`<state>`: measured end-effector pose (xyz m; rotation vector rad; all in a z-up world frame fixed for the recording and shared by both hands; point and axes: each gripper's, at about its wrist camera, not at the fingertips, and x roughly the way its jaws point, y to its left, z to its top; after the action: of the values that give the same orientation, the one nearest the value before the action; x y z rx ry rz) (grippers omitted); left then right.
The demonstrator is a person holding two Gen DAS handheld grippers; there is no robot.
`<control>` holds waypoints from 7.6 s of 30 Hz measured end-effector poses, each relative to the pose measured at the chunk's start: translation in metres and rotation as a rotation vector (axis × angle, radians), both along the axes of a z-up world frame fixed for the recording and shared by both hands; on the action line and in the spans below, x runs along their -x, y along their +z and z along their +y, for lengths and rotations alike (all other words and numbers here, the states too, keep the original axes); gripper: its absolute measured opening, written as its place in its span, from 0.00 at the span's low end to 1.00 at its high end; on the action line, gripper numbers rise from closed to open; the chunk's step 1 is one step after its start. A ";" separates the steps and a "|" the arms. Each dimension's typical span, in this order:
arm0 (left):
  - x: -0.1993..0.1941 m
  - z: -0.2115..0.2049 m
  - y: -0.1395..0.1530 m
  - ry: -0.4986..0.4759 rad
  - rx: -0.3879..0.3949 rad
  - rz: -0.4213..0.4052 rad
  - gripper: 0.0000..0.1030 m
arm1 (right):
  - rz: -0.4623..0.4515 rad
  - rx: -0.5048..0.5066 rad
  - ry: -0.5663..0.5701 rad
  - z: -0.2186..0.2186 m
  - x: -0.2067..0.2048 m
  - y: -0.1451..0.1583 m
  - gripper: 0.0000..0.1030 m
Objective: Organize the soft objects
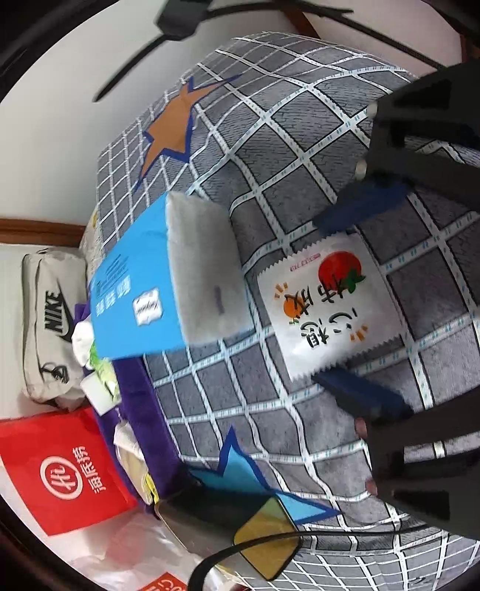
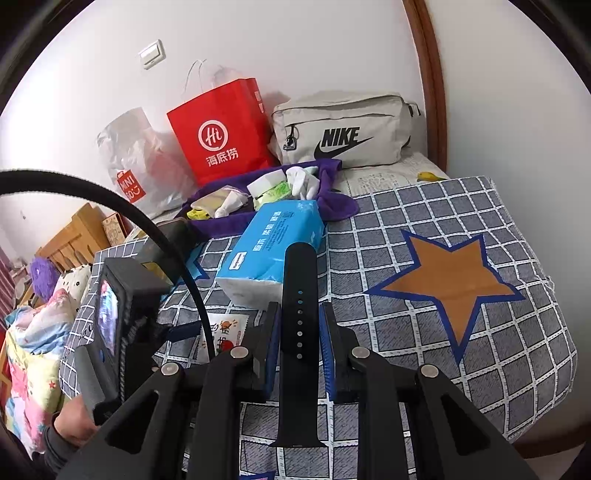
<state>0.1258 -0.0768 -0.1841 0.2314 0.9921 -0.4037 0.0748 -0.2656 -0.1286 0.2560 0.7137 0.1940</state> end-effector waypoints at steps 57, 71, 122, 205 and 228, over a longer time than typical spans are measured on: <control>-0.072 0.091 0.121 0.100 0.169 -0.104 0.46 | -0.013 0.027 0.216 0.082 -0.101 0.057 0.20; -0.129 0.089 0.131 0.116 0.172 -0.122 0.46 | -0.031 0.018 0.204 0.078 -0.166 0.071 0.20; -0.307 0.057 0.054 0.096 0.120 0.096 0.46 | 0.214 0.049 0.254 0.084 -0.353 -0.010 0.20; -0.186 0.115 0.154 0.304 0.050 -0.093 1.00 | 0.018 0.043 0.171 0.084 -0.218 0.103 1.00; 0.007 0.116 0.201 0.296 0.138 -0.220 1.00 | -0.030 0.075 0.132 0.075 -0.039 0.124 1.00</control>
<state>0.1186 0.0394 0.0173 0.0022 0.7635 -0.1697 0.1134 -0.1904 -0.0042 0.1343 0.7073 0.2958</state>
